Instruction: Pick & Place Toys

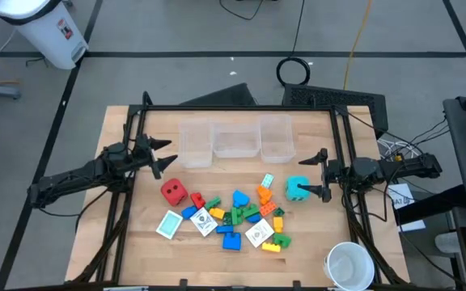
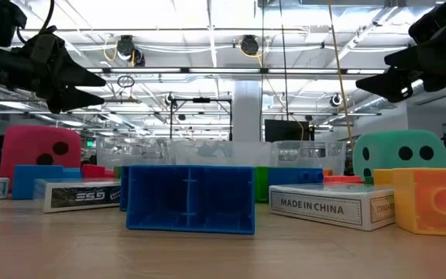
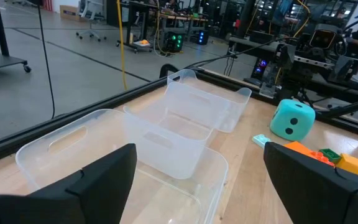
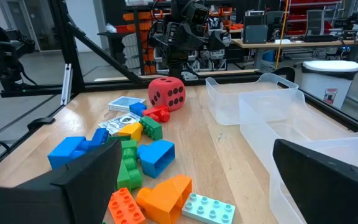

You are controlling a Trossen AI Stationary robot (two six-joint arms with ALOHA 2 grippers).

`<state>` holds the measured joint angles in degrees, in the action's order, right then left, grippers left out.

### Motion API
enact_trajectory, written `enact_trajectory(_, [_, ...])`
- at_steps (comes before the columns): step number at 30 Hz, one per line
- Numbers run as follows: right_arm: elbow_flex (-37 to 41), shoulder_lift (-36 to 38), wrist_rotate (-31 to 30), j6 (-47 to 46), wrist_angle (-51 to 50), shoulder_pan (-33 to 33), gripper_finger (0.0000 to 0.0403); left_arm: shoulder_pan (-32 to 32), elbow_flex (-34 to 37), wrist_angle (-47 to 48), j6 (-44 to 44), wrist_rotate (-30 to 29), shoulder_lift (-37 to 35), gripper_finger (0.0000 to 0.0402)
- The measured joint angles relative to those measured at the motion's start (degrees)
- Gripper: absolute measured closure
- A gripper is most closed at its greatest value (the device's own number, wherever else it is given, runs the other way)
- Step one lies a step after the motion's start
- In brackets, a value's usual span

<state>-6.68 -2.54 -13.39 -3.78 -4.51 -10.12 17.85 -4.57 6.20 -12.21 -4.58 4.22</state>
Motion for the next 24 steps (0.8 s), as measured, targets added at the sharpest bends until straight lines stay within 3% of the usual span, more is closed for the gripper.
enact_trajectory(16, [0.0,0.0,0.0,0.0,0.4,0.0,0.0011,0.0,0.0,0.0,0.0,0.0,0.0,0.0046])
enact_trajectory(24, [0.4,0.0,0.0,-0.1,9.7,0.0,0.0011,0.0,0.0,0.0,0.0,0.0,0.0,0.0046])
